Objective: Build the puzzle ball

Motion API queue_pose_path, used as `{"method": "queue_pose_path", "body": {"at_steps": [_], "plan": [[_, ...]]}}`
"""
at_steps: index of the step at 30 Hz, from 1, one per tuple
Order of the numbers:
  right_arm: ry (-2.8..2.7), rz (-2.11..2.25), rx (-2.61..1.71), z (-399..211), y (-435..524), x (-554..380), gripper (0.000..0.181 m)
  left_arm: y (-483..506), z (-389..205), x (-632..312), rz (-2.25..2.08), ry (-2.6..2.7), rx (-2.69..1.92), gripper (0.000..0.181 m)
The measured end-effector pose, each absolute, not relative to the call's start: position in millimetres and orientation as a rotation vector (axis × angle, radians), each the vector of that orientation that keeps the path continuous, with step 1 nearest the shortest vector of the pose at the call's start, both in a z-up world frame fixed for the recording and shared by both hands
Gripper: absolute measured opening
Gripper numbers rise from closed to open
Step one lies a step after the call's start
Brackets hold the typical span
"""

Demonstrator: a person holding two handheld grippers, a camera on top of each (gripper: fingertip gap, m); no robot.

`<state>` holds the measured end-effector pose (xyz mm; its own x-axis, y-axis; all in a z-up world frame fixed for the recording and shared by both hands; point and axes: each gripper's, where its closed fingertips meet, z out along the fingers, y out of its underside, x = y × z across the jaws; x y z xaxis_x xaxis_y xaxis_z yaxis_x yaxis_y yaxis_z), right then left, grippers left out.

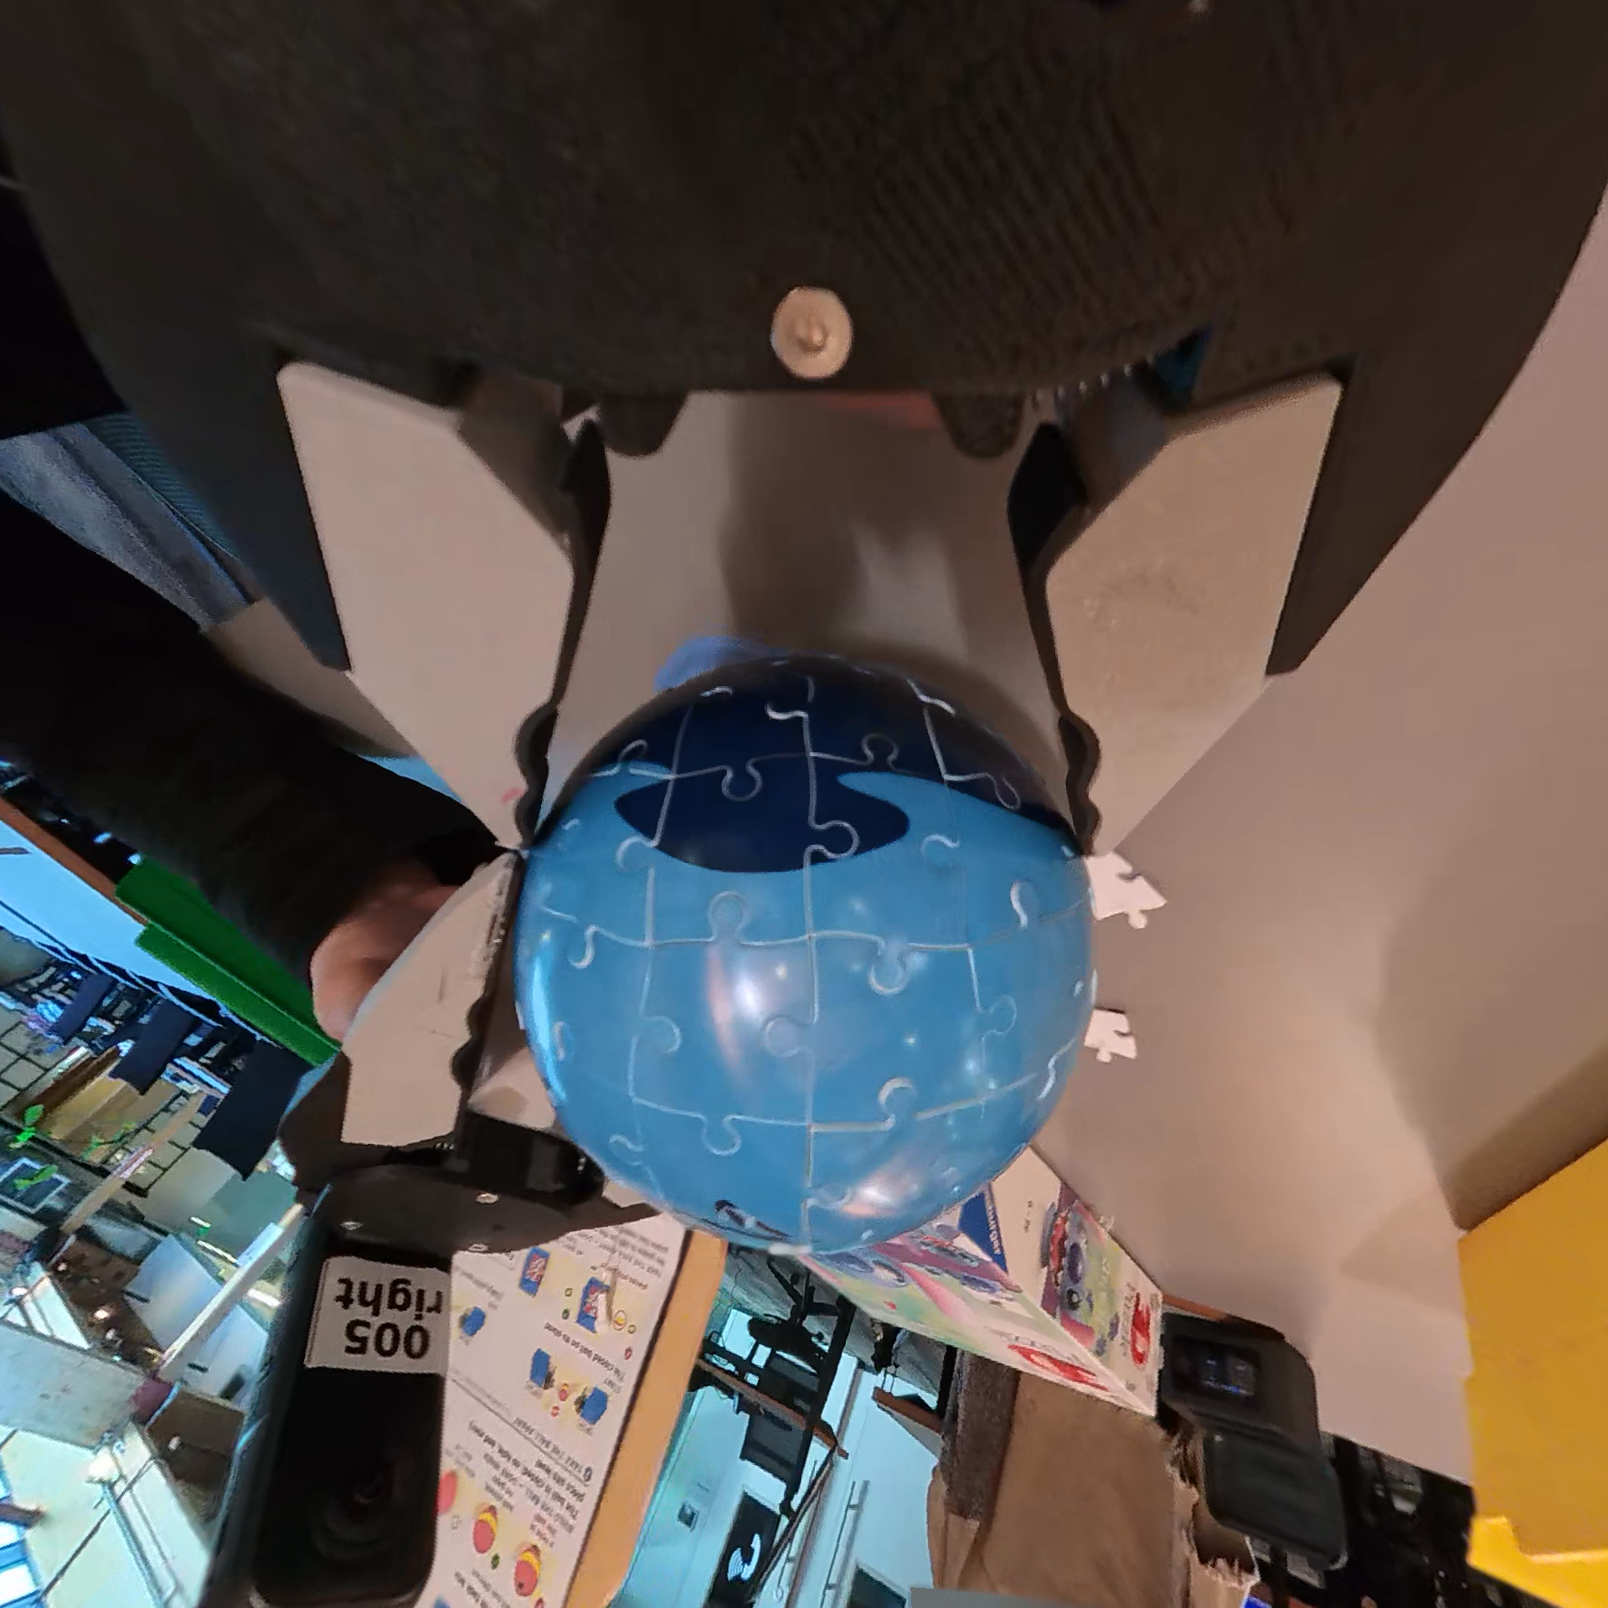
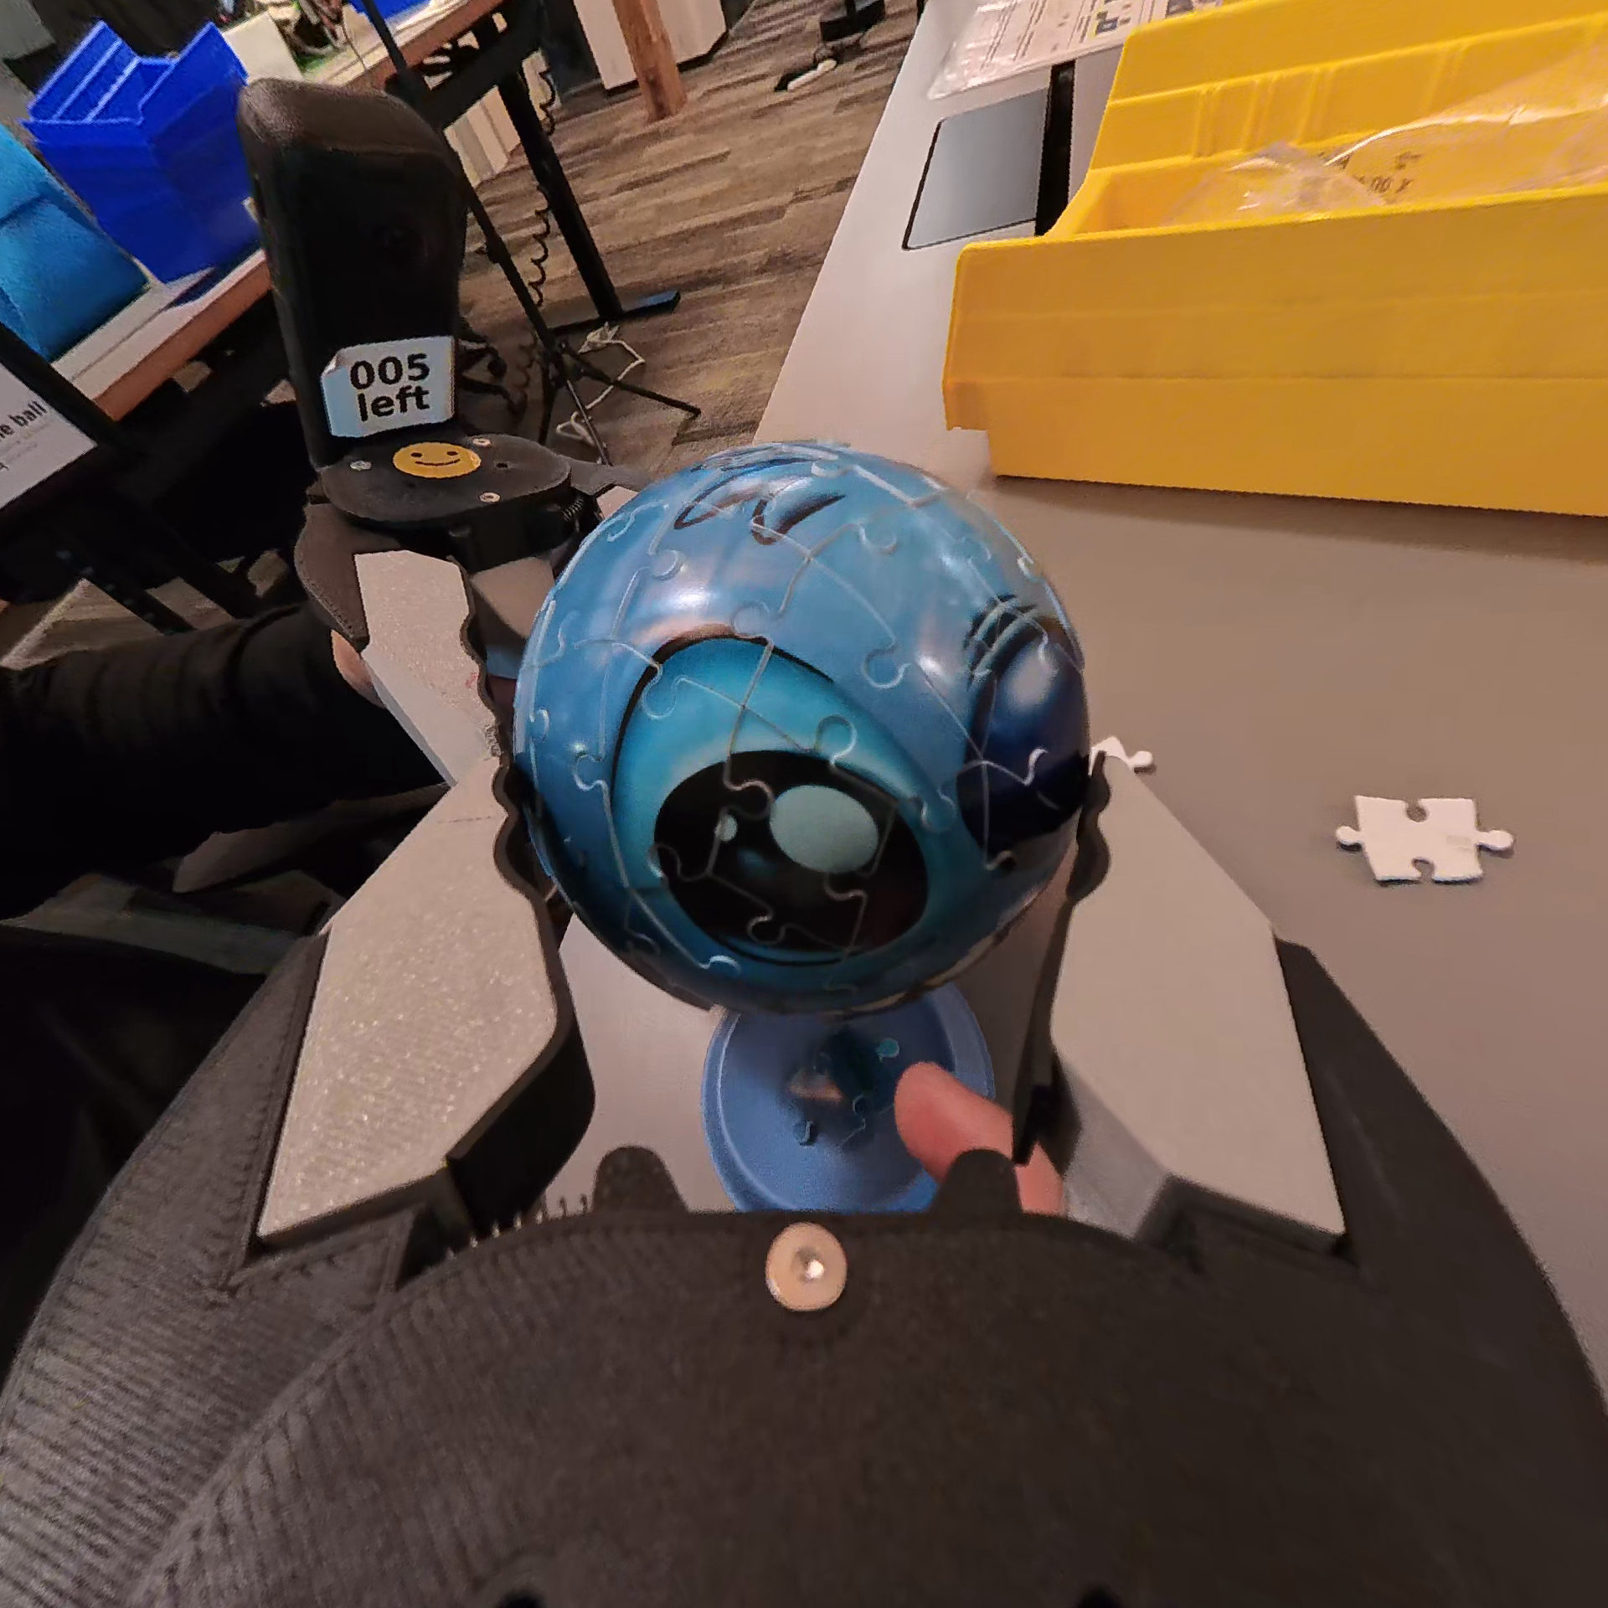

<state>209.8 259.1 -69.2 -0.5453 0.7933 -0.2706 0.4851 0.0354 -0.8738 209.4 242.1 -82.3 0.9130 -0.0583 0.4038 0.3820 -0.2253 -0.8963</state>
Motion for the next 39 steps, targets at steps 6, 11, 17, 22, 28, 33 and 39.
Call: {"method": "queue_pose_path", "body": {"at_steps": [6,11,17,22,28,33,39], "plan": [[-2.059,1.535,-1.351,-80.6,252.5,200.1,0.122,235.9,-90.4,199.3,-0.423,-0.287,-1.764,0.117],[-2.071,1.557,-1.398,-86.6,252.3,194.6,0.123,235.8,-95.0,193.7,-0.434,-0.315,-1.770,0.117],[-2.071,1.563,-1.422,-89.3,254.8,190.0,0.122,237.6,-96.0,189.3,-0.441,-0.339,-1.762,0.115],[-2.048,1.594,-1.434,-88.1,255.7,185.5,0.121,238.6,-93.6,185.7,-0.448,-0.356,-1.741,0.114],[-2.062,1.585,-1.427,-87.7,254.5,181.5,0.121,237.2,-93.7,181.8,-0.454,-0.363,-1.727,0.114],[-2.084,1.562,-1.394,-87.3,250.3,178.6,0.121,232.7,-94.9,179.1,-0.466,-0.364,-1.708,0.114],[-2.111,1.538,-1.359,-87.4,245.7,177.6,0.121,226.8,-94.9,177.5,-0.461,-0.343,-1.710,0.112]]}}
